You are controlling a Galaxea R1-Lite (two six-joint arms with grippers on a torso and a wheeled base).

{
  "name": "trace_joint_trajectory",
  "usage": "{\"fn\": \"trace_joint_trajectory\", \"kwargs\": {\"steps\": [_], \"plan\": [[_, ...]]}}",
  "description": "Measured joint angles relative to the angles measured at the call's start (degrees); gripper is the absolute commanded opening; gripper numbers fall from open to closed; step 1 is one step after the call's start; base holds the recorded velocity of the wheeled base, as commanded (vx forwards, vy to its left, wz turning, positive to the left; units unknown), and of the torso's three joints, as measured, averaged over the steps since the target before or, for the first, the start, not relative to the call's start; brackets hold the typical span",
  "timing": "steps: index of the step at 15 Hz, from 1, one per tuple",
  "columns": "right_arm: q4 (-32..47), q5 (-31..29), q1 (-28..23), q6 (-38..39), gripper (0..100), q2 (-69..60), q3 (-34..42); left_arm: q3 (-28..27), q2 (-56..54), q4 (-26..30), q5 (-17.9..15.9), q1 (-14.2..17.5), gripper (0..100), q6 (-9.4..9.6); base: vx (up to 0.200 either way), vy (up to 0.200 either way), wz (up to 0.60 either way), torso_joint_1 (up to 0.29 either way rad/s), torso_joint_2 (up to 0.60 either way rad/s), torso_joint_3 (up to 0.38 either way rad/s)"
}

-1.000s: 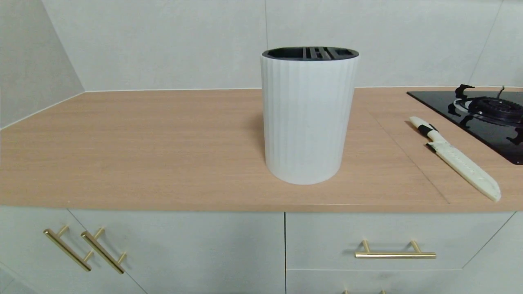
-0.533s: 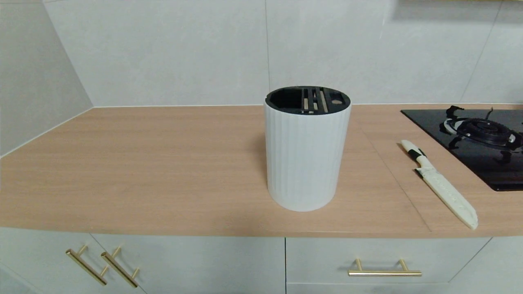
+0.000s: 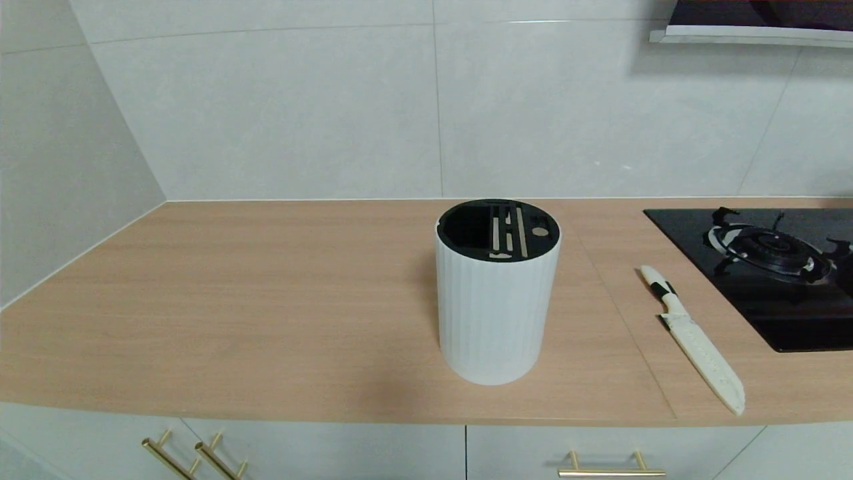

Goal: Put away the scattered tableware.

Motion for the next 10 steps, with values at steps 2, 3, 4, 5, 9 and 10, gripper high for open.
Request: {"fn": "trace_joint_trajectory", "kwargs": {"steps": [2, 3, 4, 5, 9, 10], "plan": [[0.0, 0.0, 0.0, 0.0, 100, 0.0, 0.0, 0.0, 0.0, 0.0, 0.0, 0.0, 100, 0.0, 0.0, 0.0, 0.0, 0.256, -0.54, -0.29], [0.0, 0.0, 0.0, 0.0, 100, 0.0, 0.0, 0.0, 0.0, 0.0, 0.0, 0.0, 100, 0.0, 0.0, 0.0, 0.0, 0.261, -0.56, -0.295], [0.0, 0.0, 0.0, 0.0, 100, 0.0, 0.0, 0.0, 0.0, 0.0, 0.0, 0.0, 100, 0.02, 0.0, 0.0, 0.0, 0.256, -0.56, -0.305], [0.0, 0.0, 0.0, 0.0, 100, 0.0, 0.0, 0.0, 0.0, 0.0, 0.0, 0.0, 100, 0.0, 0.0, 0.0, 0.0, 0.271, -0.57, -0.3], [0.0, 0.0, 0.0, 0.0, 100, 0.0, 0.0, 0.0, 0.0, 0.0, 0.0, 0.0, 100, 0.0, 0.0, 0.0, 0.0, 0.283, -0.6, -0.315], [0.0, 0.0, 0.0, 0.0, 100, 0.0, 0.0, 0.0, 0.0, 0.0, 0.0, 0.0, 100, 0.0, 0.0, 0.0, 0.0, 0.237, -0.48, -0.251]]}}
